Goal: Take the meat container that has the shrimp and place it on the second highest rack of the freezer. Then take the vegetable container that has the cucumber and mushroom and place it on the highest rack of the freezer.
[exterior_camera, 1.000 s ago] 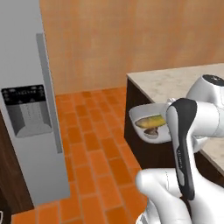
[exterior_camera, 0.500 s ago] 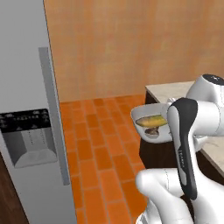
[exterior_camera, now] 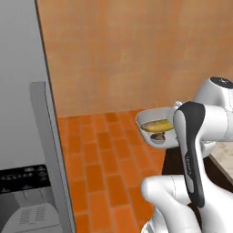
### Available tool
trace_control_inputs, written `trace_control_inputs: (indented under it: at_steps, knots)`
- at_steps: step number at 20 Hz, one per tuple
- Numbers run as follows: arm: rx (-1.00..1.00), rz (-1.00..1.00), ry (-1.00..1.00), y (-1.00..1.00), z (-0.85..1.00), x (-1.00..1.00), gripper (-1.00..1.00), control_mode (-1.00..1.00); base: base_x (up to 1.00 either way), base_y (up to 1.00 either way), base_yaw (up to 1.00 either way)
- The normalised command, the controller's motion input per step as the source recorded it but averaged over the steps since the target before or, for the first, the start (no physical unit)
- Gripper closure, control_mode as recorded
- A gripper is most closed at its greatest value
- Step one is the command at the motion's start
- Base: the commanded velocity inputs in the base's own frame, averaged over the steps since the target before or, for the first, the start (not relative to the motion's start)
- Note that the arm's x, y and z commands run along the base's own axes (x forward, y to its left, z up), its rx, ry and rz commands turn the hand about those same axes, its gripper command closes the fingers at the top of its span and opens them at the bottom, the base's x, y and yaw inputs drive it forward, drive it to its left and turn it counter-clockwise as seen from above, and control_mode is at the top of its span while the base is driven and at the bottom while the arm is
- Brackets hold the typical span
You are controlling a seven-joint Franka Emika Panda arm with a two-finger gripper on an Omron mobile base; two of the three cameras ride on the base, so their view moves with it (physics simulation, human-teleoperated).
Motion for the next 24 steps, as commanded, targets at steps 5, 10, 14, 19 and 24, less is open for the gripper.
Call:
trace_control_inputs:
  at_steps: [5,10,14,19,24]
  knots:
    - [0.00,0.00,0.00,0.00,0.00,0.00,1.00,1.00,1.00,-0.45,0.11]
    - [0.00,0.00,0.00,0.00,0.00,0.00,1.00,1.00,1.00,-0.39,0.15]
    - [0.00,0.00,0.00,0.00,0.00,0.00,1.00,1.00,0.62,0.00,0.55]
    - [0.00,0.00,0.00,0.00,0.00,0.00,1.00,1.00,0.68,-0.08,0.70]
    - [0.00,0.00,0.00,0.00,0.00,0.00,1.00,1.00,0.53,-0.32,0.73]
